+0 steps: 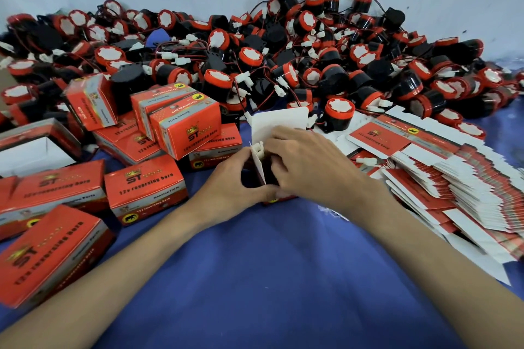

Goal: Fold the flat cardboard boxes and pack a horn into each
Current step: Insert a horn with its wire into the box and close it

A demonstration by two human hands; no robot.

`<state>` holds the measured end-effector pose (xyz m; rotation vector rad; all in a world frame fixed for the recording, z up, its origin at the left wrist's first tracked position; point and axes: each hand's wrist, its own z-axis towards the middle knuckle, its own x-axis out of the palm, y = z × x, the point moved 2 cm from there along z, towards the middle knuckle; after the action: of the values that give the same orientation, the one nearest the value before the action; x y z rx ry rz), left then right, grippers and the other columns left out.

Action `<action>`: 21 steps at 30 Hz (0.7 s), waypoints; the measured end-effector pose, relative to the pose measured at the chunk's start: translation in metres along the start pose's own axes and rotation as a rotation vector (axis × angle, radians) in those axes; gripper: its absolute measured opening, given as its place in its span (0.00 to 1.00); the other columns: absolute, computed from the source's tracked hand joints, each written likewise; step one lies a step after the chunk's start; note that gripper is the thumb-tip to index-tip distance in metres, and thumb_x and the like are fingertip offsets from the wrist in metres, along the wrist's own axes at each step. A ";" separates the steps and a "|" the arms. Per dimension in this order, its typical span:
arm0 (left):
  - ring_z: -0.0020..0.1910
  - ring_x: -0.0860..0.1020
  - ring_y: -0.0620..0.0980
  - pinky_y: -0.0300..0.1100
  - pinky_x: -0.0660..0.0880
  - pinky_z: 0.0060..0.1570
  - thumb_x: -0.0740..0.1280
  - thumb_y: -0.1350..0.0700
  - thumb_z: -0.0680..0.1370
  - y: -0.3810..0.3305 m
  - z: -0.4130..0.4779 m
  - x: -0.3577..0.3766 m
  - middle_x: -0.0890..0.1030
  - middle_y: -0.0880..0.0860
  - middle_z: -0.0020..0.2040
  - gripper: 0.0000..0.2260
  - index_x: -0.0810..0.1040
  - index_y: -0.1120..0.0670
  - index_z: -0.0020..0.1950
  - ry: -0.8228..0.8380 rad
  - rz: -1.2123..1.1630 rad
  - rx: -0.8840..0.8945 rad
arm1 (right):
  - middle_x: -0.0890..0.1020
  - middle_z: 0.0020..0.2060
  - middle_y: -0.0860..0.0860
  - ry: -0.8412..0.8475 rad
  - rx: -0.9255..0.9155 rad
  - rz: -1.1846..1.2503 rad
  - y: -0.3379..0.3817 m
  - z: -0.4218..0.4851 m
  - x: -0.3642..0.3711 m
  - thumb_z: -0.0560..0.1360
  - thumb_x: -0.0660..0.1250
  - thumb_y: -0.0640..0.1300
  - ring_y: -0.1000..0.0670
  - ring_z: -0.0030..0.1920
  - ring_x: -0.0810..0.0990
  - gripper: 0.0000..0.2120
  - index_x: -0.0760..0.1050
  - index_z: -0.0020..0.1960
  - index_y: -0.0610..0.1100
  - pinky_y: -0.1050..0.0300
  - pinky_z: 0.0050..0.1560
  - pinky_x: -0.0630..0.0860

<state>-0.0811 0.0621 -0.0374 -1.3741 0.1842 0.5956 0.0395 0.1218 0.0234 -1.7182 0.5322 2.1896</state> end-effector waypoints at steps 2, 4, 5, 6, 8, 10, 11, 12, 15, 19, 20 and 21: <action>0.48 0.76 0.34 0.25 0.70 0.46 0.78 0.43 0.61 -0.001 -0.001 0.000 0.80 0.42 0.48 0.27 0.76 0.50 0.55 -0.002 -0.004 -0.006 | 0.74 0.40 0.54 0.104 -0.074 -0.007 -0.007 -0.001 -0.001 0.76 0.57 0.41 0.51 0.47 0.71 0.07 0.68 0.39 0.47 0.52 0.50 0.72; 0.48 0.76 0.35 0.26 0.70 0.45 0.80 0.48 0.63 0.000 -0.001 -0.001 0.80 0.43 0.48 0.26 0.76 0.53 0.56 -0.009 0.004 -0.008 | 0.76 0.40 0.57 0.174 -0.101 -0.027 -0.009 -0.002 0.001 0.76 0.58 0.45 0.52 0.55 0.71 0.09 0.71 0.38 0.49 0.50 0.56 0.72; 0.48 0.76 0.36 0.27 0.71 0.46 0.80 0.52 0.64 0.001 -0.001 -0.001 0.80 0.44 0.49 0.24 0.76 0.53 0.56 -0.010 0.011 -0.009 | 0.76 0.40 0.58 0.169 -0.096 -0.020 -0.009 -0.003 0.002 0.76 0.57 0.47 0.53 0.57 0.70 0.10 0.72 0.37 0.50 0.49 0.57 0.72; 0.48 0.77 0.38 0.30 0.72 0.47 0.79 0.54 0.66 0.001 -0.001 -0.001 0.80 0.45 0.49 0.23 0.76 0.54 0.56 -0.009 0.015 -0.008 | 0.75 0.39 0.59 0.151 -0.084 -0.004 -0.009 -0.004 0.003 0.76 0.56 0.48 0.53 0.58 0.70 0.12 0.72 0.36 0.50 0.49 0.57 0.71; 0.49 0.78 0.41 0.35 0.74 0.50 0.79 0.55 0.66 0.001 -0.001 -0.001 0.81 0.46 0.50 0.22 0.76 0.54 0.56 -0.004 0.010 -0.003 | 0.73 0.37 0.60 0.110 -0.054 0.055 -0.008 -0.004 0.004 0.78 0.53 0.49 0.53 0.57 0.71 0.16 0.70 0.34 0.51 0.48 0.57 0.71; 0.50 0.78 0.38 0.32 0.74 0.49 0.79 0.51 0.65 -0.002 -0.002 -0.001 0.81 0.45 0.51 0.23 0.76 0.53 0.57 0.002 -0.015 0.003 | 0.74 0.38 0.59 0.087 -0.033 0.123 -0.006 -0.005 0.002 0.79 0.52 0.50 0.53 0.56 0.72 0.15 0.69 0.35 0.53 0.48 0.56 0.71; 0.50 0.77 0.36 0.28 0.72 0.47 0.78 0.47 0.64 -0.004 -0.003 -0.001 0.81 0.43 0.50 0.24 0.76 0.51 0.56 0.004 -0.022 0.006 | 0.76 0.41 0.57 0.080 -0.023 0.148 -0.006 -0.004 0.001 0.80 0.52 0.50 0.53 0.55 0.73 0.13 0.70 0.39 0.53 0.49 0.54 0.71; 0.49 0.77 0.34 0.26 0.71 0.46 0.77 0.43 0.62 -0.005 -0.003 0.000 0.81 0.42 0.50 0.25 0.76 0.49 0.55 0.006 -0.021 0.005 | 0.78 0.44 0.55 0.077 -0.014 0.166 -0.007 -0.004 0.000 0.80 0.52 0.51 0.52 0.55 0.73 0.11 0.71 0.46 0.53 0.49 0.53 0.71; 0.50 0.76 0.32 0.23 0.69 0.46 0.73 0.38 0.59 -0.007 -0.004 0.000 0.80 0.41 0.49 0.27 0.75 0.45 0.54 0.010 0.001 -0.009 | 0.77 0.45 0.55 0.057 -0.072 0.160 -0.007 -0.003 -0.001 0.82 0.52 0.49 0.51 0.50 0.74 0.09 0.69 0.54 0.49 0.49 0.49 0.72; 0.47 0.77 0.35 0.27 0.71 0.45 0.77 0.42 0.62 -0.004 -0.003 0.000 0.80 0.44 0.48 0.26 0.75 0.52 0.54 0.009 0.002 0.007 | 0.71 0.39 0.59 0.119 -0.188 0.053 -0.006 -0.002 0.000 0.77 0.59 0.41 0.51 0.44 0.72 0.06 0.71 0.42 0.46 0.47 0.49 0.72; 0.47 0.77 0.37 0.29 0.72 0.45 0.79 0.47 0.64 -0.002 -0.003 0.000 0.80 0.44 0.48 0.25 0.75 0.53 0.55 0.007 0.018 0.009 | 0.74 0.40 0.59 0.161 -0.199 0.029 -0.008 -0.002 0.000 0.77 0.59 0.42 0.51 0.47 0.73 0.08 0.74 0.41 0.47 0.46 0.53 0.72; 0.48 0.77 0.38 0.30 0.73 0.46 0.79 0.51 0.65 0.000 -0.002 0.000 0.80 0.45 0.49 0.24 0.75 0.54 0.56 0.003 0.029 0.009 | 0.77 0.43 0.59 0.206 -0.200 0.013 -0.010 -0.003 0.001 0.77 0.58 0.44 0.52 0.52 0.72 0.10 0.75 0.40 0.48 0.46 0.57 0.71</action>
<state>-0.0807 0.0599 -0.0374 -1.3655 0.2095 0.6162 0.0458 0.1290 0.0205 -2.0644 0.3823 2.1500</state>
